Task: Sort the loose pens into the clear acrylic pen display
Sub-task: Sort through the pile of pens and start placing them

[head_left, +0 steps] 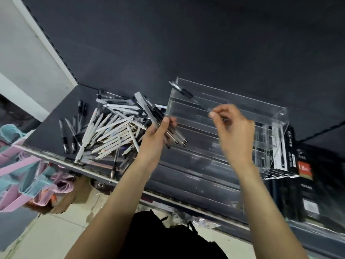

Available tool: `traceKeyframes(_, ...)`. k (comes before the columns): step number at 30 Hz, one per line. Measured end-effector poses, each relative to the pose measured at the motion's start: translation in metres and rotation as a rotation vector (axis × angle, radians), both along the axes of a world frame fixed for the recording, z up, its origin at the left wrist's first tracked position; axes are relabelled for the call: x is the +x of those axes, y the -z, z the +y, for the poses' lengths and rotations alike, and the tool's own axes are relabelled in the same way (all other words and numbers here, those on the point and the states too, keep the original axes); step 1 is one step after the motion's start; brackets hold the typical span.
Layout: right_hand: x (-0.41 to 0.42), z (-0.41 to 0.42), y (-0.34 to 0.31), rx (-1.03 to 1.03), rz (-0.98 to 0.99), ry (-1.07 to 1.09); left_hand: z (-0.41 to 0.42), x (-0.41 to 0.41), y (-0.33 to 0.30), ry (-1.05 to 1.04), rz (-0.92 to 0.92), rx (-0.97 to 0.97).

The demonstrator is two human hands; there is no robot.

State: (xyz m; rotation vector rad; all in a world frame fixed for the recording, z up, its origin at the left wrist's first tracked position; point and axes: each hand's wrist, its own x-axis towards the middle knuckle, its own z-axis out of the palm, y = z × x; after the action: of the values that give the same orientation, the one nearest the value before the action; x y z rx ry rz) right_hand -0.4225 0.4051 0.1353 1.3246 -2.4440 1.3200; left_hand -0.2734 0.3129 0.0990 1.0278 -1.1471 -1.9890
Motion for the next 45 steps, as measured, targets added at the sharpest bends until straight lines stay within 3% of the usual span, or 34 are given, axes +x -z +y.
traceKeyframes(3,-0.051,-0.003,-0.008,-0.011,0.042,-0.017,-0.004,-0.005,-0.001,-0.075,0.123,0.081)
traceKeyframes(8,-0.092,-0.028,0.002,0.167,0.122,-0.133,-0.01,-0.006,0.0,-0.09,0.348,0.143)
traceKeyframes(14,-0.092,-0.049,0.01,0.32,-0.101,-0.239,-0.01,-0.01,0.004,-0.069,0.507,0.233)
traceKeyframes(20,-0.084,-0.052,-0.001,0.484,-0.057,-0.257,-0.007,-0.014,0.001,-0.065,0.511,0.263)
traceKeyframes(23,-0.069,-0.045,-0.002,0.288,0.054,-0.204,-0.005,-0.016,-0.001,-0.05,0.501,0.251)
traceKeyframes(26,-0.031,-0.035,-0.009,0.02,-0.018,-0.275,-0.004,-0.019,-0.005,-0.043,0.498,0.235)
traceKeyframes(31,0.012,-0.033,0.005,0.212,-0.039,-0.443,-0.001,-0.022,-0.013,0.014,0.516,0.198)
traceKeyframes(35,0.002,-0.033,0.0,0.11,-0.037,-0.321,-0.002,-0.022,-0.013,0.029,0.489,0.195)
traceKeyframes(38,-0.034,-0.028,-0.012,0.058,0.097,-0.159,-0.005,-0.019,-0.009,0.037,0.432,0.15)
traceKeyframes(45,-0.087,-0.035,-0.011,0.385,0.248,-0.083,-0.01,-0.014,0.002,-0.034,0.405,0.235)
